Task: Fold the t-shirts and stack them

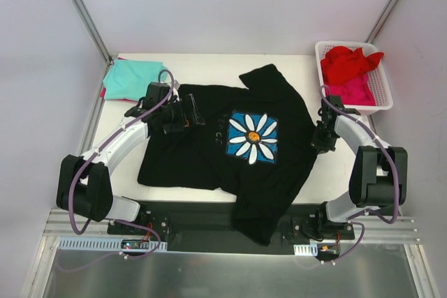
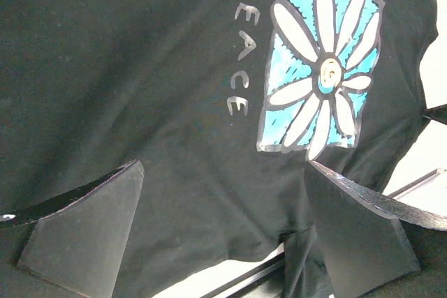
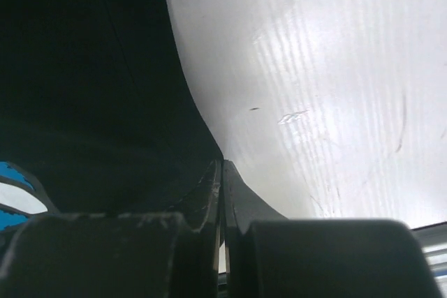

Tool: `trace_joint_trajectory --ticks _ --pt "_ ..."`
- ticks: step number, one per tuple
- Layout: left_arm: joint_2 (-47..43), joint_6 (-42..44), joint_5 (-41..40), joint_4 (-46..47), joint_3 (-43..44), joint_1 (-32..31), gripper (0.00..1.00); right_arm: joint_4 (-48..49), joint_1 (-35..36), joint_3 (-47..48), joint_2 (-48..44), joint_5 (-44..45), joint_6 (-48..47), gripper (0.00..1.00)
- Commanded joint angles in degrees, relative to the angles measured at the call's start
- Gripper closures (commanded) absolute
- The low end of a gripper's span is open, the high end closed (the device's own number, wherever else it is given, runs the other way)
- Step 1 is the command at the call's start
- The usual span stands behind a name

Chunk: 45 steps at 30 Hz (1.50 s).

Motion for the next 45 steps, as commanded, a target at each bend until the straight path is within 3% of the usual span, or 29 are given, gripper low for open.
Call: trace_joint_trajectory --ticks 1,15,19,23,24,28,31,33,38,39,45 --pt "-3.5 0.9 -0.3 -1.6 -0.6 -0.7 0.01 -2.8 -1.3 1.0 -1.4 6.2 1.0 0.99" --pt "-3.8 1.3 -1.0 -2.5 0.0 -0.7 0.01 -5.2 -1.6 2.6 2.2 18.1 3.5 0.99" --pt "-3.0 1.2 -1.3 -2.4 0.9 -0.7 0.01 -7.3 -1.6 4.1 1.3 16.4 4.0 0.97" --pt "-1.9 2.4 -3.4 -1.5 4.7 -0.7 0.01 -9.2 -1.2 10.2 -3.1 7.5 3.4 0.77" --pt "-1.6 3.1 -4.9 -1.2 5.7 -0.7 0.01 -9.7 -0.9 12.0 -3.7 5.6 3.5 0.68" --pt "1.8 4.8 -8.4 1.7 12.7 -0.7 0.01 -12.8 -0.4 21.1 -3.7 0.8 3.1 0.53" --pt "6.6 5.9 -10.1 4.2 18.5 -0.6 0.01 -10.6 -0.4 27.1 -0.4 -5.0 1.6 0.50" --pt "10.5 6.0 -10.7 6.0 22.3 -0.6 0.01 -8.7 -0.4 30.3 3.5 -13.5 0.2 0.49" --pt "17.7 5.1 -9.7 14.3 24.6 -0.5 0.01 6.1 -0.4 31.4 11.9 -34.3 -0.9 0.50" --pt "20.1 4.7 -9.3 19.7 24.2 -0.5 0.01 8.1 0.6 31.9 13.4 -36.4 0.0 0.50" --pt "31.6 -1.7 1.5 30.3 24.0 1.4 0.01 9.3 3.4 42.2 28.7 -46.2 1.6 0.47"
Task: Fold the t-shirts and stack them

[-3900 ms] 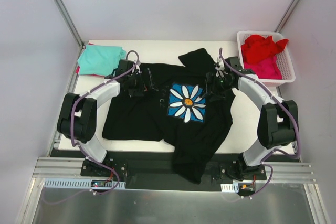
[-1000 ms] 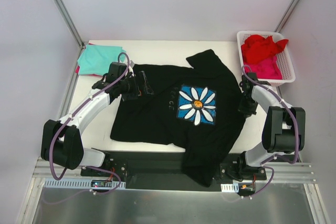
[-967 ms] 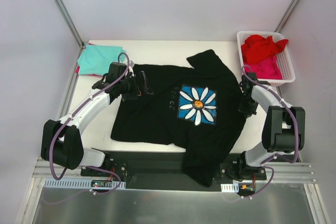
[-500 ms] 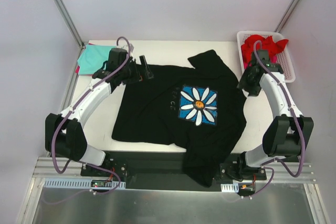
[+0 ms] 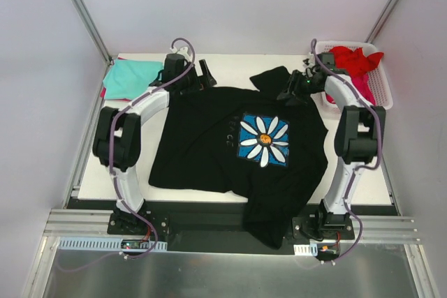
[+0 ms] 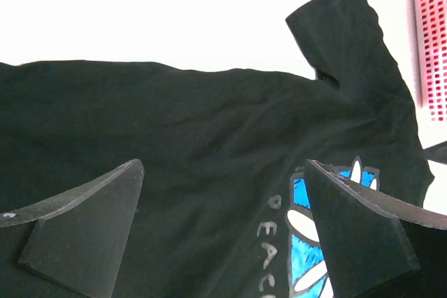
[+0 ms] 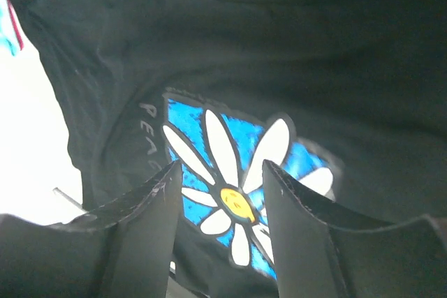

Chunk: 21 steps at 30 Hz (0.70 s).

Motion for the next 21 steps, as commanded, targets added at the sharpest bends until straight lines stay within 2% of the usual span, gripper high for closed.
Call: trace_joint_trajectory --ticks 1,4,6,10,13,15,16,19,21 --pt "7.2 -6.6 9.8 16.3 -0.2 2.3 0.01 4.8 2.5 7.1 6.5 -13.6 0.8 0.47" --pt "10.7 -11.8 12.6 21.5 -2.5 4.2 0.01 6.7 3.1 9.1 10.7 -16.3 1.3 0.47" --pt "12.0 -13.4 14.4 21.5 -2.5 4.6 0.01 6.2 3.2 10.7 13.2 -17.3 1.1 0.47" --pt "11.1 -14.0 14.5 17.6 -4.0 4.6 0.01 3.8 3.1 10.5 14.9 -15.7 0.5 0.46" --pt "7.3 -13.9 10.4 14.6 -9.1 4.2 0.01 3.4 3.2 5.6 13.3 -14.8 0.7 0.46" --pt "3.9 -11.5 7.3 9.7 -11.5 3.5 0.01 1.7 3.7 0.9 10.8 -11.6 -0.1 0.46" --pt "2.8 -10.2 3.3 7.6 -11.7 3.0 0.01 0.5 4.0 -0.6 9.9 -6.5 -0.9 0.46" --pt "0.4 -4.9 -1.0 -0.8 -10.3 1.4 0.01 -7.1 6.7 -2.3 8.1 7.4 -4.5 0.45" --pt "-0.2 -2.8 -2.5 -5.0 -9.0 1.3 0.01 -9.7 7.8 -2.9 7.9 10.5 -4.1 0.44"
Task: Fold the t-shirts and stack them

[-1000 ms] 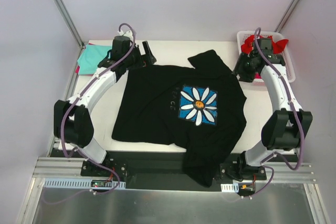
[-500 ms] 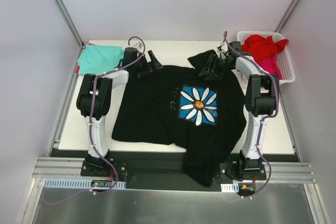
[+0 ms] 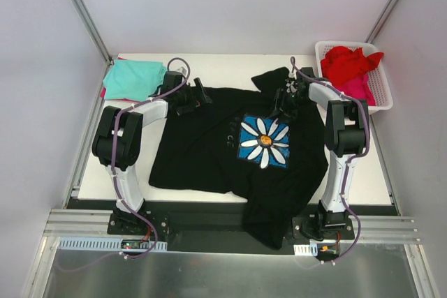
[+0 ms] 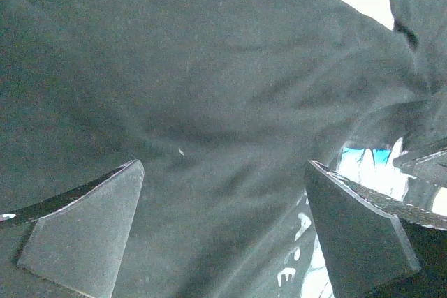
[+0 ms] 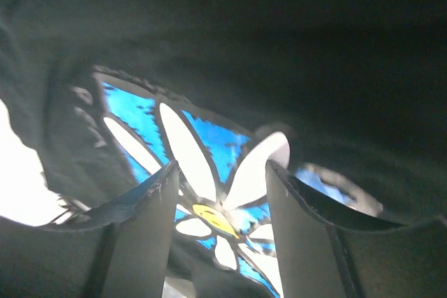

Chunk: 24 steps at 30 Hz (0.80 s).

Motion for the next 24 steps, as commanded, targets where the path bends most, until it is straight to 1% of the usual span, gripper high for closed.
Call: trace_joint_trajectory --ticks 1,2,5,7,11,15,16,19,24 --pt "-4.6 6.8 -7.1 -12.7 2.5 -1.1 0.01 -11.8 3.6 -1.6 -4.7 19.2 -3.5 0.44" --pt "-4.1 7.4 -7.9 -14.7 3.8 -1.1 0.01 -13.9 4.3 -1.4 -4.6 20.4 -3.2 0.44" --pt "-2.3 8.7 -7.1 -22.4 6.0 -1.2 0.01 -17.6 6.5 -1.1 -4.7 22.7 -3.1 0.44" --pt "-2.4 8.8 -7.0 -25.1 5.0 -1.4 0.01 -19.3 7.9 -1.4 -5.0 25.9 -3.3 0.44" --pt "-6.4 8.1 -6.9 -25.7 -2.2 -2.2 0.01 -19.2 12.2 -7.1 -9.3 27.7 -2.9 0.44" --pt "-10.3 8.1 -10.0 -27.4 -7.0 -5.0 0.01 -19.9 15.2 -12.0 -12.0 29.6 -2.5 0.43" --pt "-10.9 8.1 -11.9 -27.9 -7.6 -5.8 0.01 -19.8 16.1 -13.2 -12.8 30.9 -2.3 0.43" --pt "-13.9 6.9 -14.8 -29.5 -11.4 -8.6 0.01 -19.9 20.8 -17.3 -15.4 33.1 -1.0 0.43" --pt "-17.5 4.4 -15.3 -31.8 -15.5 -15.1 0.01 -19.6 26.2 -23.2 -19.4 35.0 2.0 0.43"
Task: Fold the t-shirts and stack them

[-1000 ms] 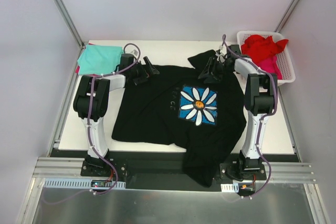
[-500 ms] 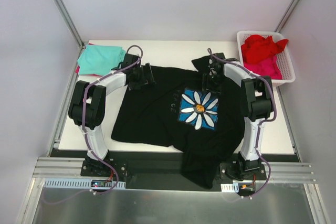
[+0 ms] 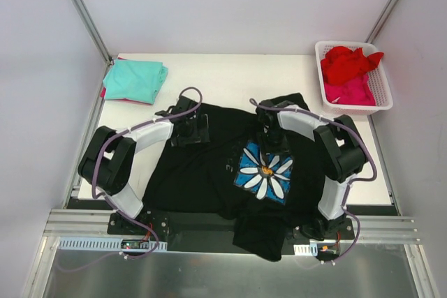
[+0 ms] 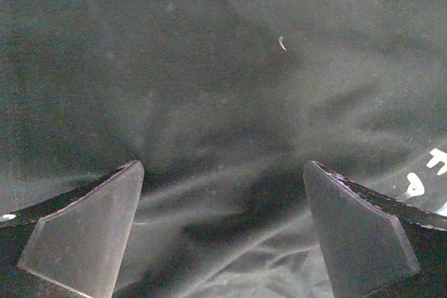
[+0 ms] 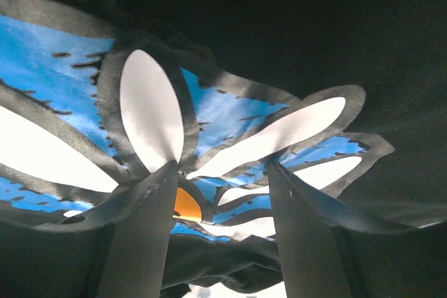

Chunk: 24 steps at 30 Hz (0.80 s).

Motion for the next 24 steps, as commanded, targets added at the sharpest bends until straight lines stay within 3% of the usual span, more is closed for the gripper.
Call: trace_joint_trajectory --ticks 1,9,15,20,24 --pt "-4.5 -3.5 -2.0 -7.2 -5.0 -5.2 0.01 -4.4 5.7 -5.7 -5.5 3.3 4.3 0.42" --pt "-12.5 -6.1 -6.6 -15.6 -4.7 -10.7 0.01 -7.8 12.3 -7.4 -14.1 8.9 10.3 0.42" --pt "-16.2 -2.5 -13.4 -25.3 14.1 -10.6 0.01 -18.4 11.3 10.5 -17.6 18.4 9.0 0.40" --pt "-5.8 1.7 -13.1 -26.3 31.7 -7.2 0.01 -16.0 -0.6 22.4 -13.7 16.1 1.7 0.40" --pt "4.7 4.2 -10.9 -21.3 39.7 -4.5 0.01 -11.5 -12.7 29.9 -4.7 5.8 -2.9 0.43"
